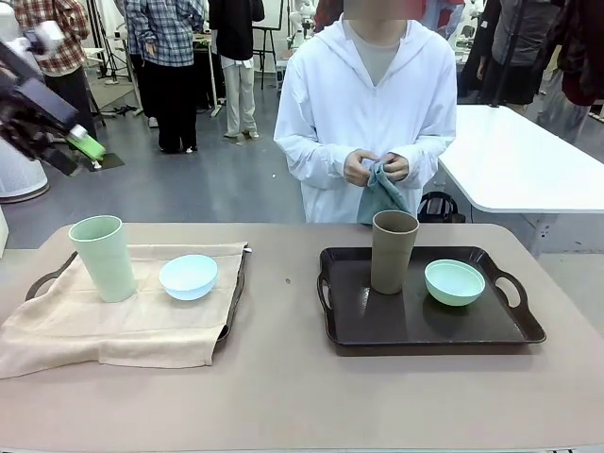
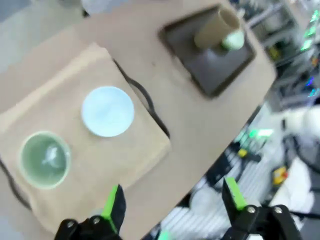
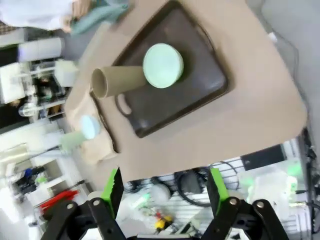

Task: Set up a tray with a mat and arrange the tableware.
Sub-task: Pick up the Picnic Bowl and Reusable plastic cup from the Handle tray in front of the human's position and hold them in the air.

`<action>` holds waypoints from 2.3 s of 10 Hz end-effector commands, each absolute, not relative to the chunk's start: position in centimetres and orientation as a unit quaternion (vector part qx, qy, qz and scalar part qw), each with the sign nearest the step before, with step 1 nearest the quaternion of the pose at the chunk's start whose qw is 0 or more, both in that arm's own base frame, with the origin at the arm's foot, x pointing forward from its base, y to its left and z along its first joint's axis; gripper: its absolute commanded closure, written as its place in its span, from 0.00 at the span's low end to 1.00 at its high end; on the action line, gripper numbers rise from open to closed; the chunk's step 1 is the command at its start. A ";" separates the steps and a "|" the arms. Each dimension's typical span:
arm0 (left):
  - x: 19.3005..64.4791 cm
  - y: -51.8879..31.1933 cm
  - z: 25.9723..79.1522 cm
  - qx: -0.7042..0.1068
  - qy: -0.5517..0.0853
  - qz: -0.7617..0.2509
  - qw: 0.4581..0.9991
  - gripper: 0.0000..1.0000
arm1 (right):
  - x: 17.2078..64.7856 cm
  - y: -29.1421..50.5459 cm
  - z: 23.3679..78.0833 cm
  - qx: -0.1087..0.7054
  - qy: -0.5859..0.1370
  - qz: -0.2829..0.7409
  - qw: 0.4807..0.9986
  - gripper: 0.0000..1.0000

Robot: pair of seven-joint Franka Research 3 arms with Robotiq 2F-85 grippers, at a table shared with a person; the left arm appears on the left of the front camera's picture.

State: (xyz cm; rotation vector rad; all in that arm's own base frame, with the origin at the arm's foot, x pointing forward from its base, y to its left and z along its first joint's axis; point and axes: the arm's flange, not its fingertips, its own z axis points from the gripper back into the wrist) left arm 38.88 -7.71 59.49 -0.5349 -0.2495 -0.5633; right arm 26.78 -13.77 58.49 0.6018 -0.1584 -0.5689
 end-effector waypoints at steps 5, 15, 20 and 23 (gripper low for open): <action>40.6 -23.7 52.8 -0.103 -0.131 -0.434 0.885 0.00 | 33.1 -6.3 50.8 0.118 -0.004 -0.295 0.948 0.13; 44.4 -32.3 53.1 -0.023 -0.140 -0.594 0.792 0.00 | 40.0 -3.7 52.0 0.067 0.000 -0.211 0.975 0.13; 48.6 -39.5 47.9 -0.142 -0.206 -0.670 0.699 0.00 | 45.2 0.4 49.7 -0.001 0.040 -0.169 0.985 0.13; 50.3 -40.8 44.7 -0.218 -0.253 -0.614 0.715 0.00 | 45.9 0.6 48.0 0.031 0.046 -0.165 0.985 0.13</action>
